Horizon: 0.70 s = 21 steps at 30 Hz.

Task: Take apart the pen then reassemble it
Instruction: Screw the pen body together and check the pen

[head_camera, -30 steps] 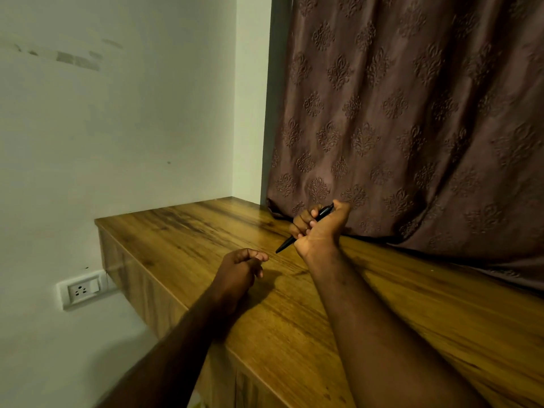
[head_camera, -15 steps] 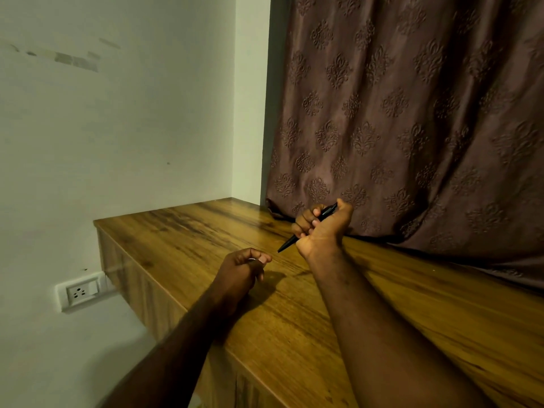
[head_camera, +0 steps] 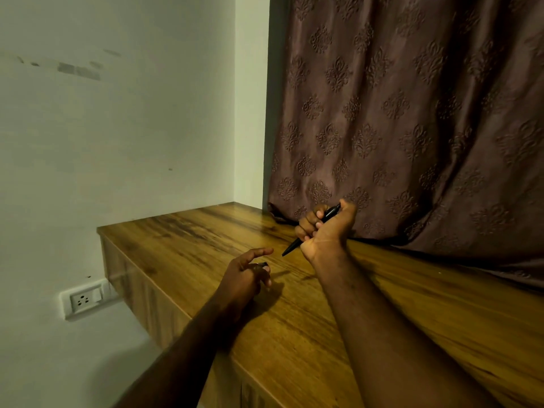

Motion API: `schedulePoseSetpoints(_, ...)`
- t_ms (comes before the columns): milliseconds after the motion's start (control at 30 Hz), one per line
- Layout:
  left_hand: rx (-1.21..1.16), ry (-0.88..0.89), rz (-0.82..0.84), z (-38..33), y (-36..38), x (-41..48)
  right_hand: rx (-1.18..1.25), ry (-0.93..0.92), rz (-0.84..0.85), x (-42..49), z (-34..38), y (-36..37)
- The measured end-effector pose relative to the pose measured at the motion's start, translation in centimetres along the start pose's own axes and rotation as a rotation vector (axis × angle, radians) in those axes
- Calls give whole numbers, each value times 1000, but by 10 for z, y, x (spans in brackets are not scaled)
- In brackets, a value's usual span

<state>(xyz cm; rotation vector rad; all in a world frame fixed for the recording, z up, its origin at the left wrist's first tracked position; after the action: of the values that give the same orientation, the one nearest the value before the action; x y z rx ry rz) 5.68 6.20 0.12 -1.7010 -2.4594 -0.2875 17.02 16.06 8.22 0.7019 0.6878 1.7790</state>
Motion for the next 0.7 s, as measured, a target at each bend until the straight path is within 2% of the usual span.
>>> schedulePoseSetpoints(500,-7,-74,-24,-2,7,0,3,-25,0,-1,3,-4)
schedulePoseSetpoints(700,30,-51,-40,-5,6,-3,9,-21,-1,-1,3,-4)
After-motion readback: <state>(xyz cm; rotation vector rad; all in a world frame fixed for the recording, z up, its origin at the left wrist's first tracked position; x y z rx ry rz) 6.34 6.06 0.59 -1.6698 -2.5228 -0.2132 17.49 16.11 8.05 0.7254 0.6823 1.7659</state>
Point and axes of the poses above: each hand's wrist, its own x-axis towards the middle knuckle, its own y-axis out of the palm, z = x × y, the point moved 1 cm from there along x, towards the middle knuckle, and after that the axes turned 4 degrees about -x, right-handed, at the moved point
